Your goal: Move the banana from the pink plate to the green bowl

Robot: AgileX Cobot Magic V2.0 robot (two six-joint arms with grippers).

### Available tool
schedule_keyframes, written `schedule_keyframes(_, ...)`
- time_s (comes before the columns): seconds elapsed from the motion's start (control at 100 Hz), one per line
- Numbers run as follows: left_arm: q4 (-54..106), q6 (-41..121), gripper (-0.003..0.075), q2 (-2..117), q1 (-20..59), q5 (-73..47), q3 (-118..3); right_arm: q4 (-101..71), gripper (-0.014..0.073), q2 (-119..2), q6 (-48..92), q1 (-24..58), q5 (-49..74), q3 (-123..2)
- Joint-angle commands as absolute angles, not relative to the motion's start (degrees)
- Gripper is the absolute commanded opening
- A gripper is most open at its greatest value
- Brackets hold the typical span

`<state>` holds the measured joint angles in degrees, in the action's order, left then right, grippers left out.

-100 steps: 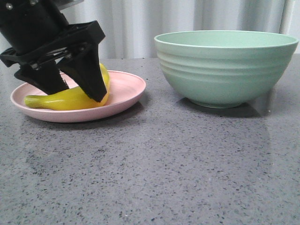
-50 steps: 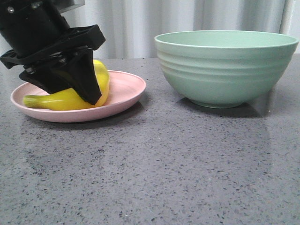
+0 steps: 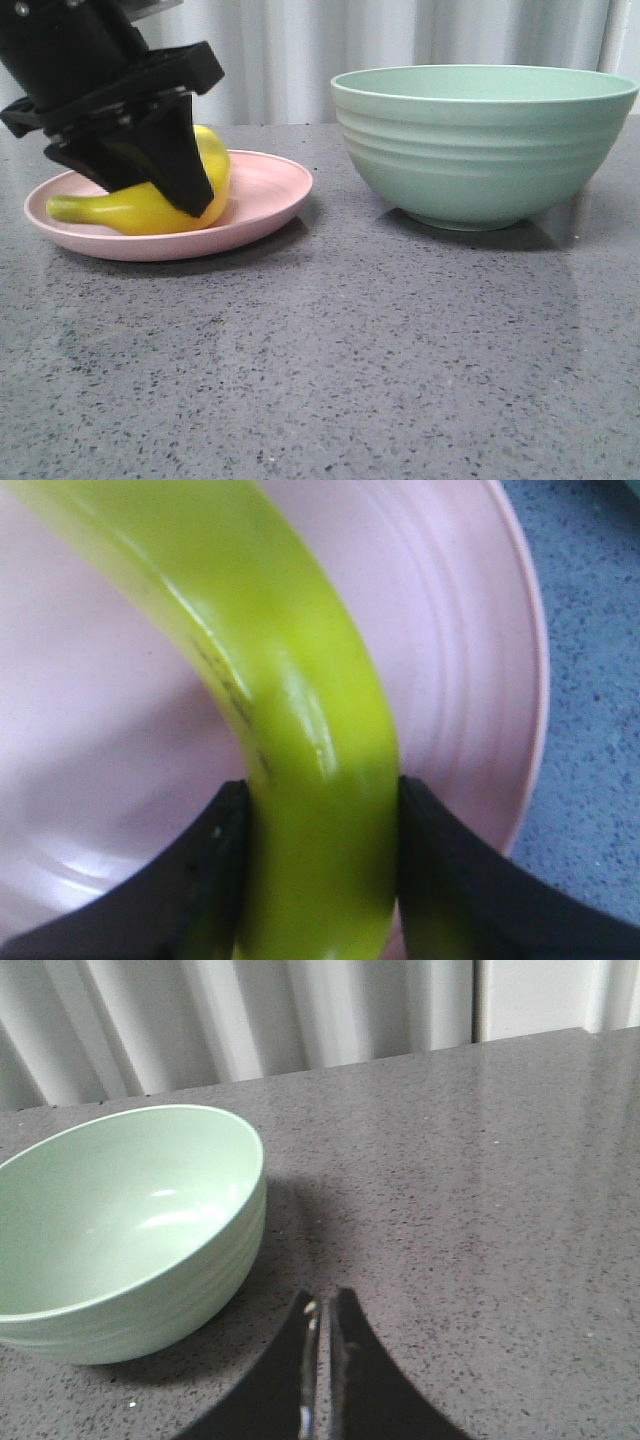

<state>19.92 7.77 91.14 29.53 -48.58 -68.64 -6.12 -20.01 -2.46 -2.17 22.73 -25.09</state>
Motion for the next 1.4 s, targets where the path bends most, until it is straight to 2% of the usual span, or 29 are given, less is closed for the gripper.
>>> schedule_keyframes(0.0, 20.56, 8.0, -0.0019, 88.57, 29.73, -48.79, -72.63, -6.1, -0.0071, -21.18, -1.98, -0.88, 19.36, -28.01)
schedule_keyframes(0.28, 19.78, 13.39, -0.0019, 86.43, 31.01, -56.66, -81.62, -4.02, -0.0069, -27.88, 0.74, 4.07, 27.98, -38.28)
schedule_keyframes(0.35, 19.78, 15.53, -0.0019, 85.61, 31.99, -58.18, -82.98, -4.02, -0.0042, -30.73, 1.74, 5.93, 31.51, -41.97)
schedule_keyframes(0.42, 19.78, 16.83, -0.0019, 84.81, 33.38, -58.8, -83.48, -4.02, 0.003, -34.14, 1.74, 8.0, 34.51, -45.65)
schedule_keyframes(0.57, 19.89, 18.24, -0.0019, 83.31, 37.12, -58.9, -83.6, -4.74, 0.0309, -41.8, 1.74, 12.41, 38.65, -52.97)
schedule_keyframes(0.65, 20.14, 18.22, -0.0019, 82.62, 39.61, -58.58, -83.6, -7.9, 0.0399, -45.63, 1.74, 14.16, 39.23, -56.54)
schedule_keyframes(1.0, 21.19, 18.22, -0.0019, 80.94, 47.98, -55.07, -83.6, -24.88, 0.0398, -59.58, 1.74, 15.76, 39.01, -67.1)
schedule_keyframes(1.39, 23.29, 18.22, -0.0019, 81.04, 48.51, -53.68, -83.6, -35.6, 0.0398, -67.98, 4.92, 15.81, 38.88, -70.14)
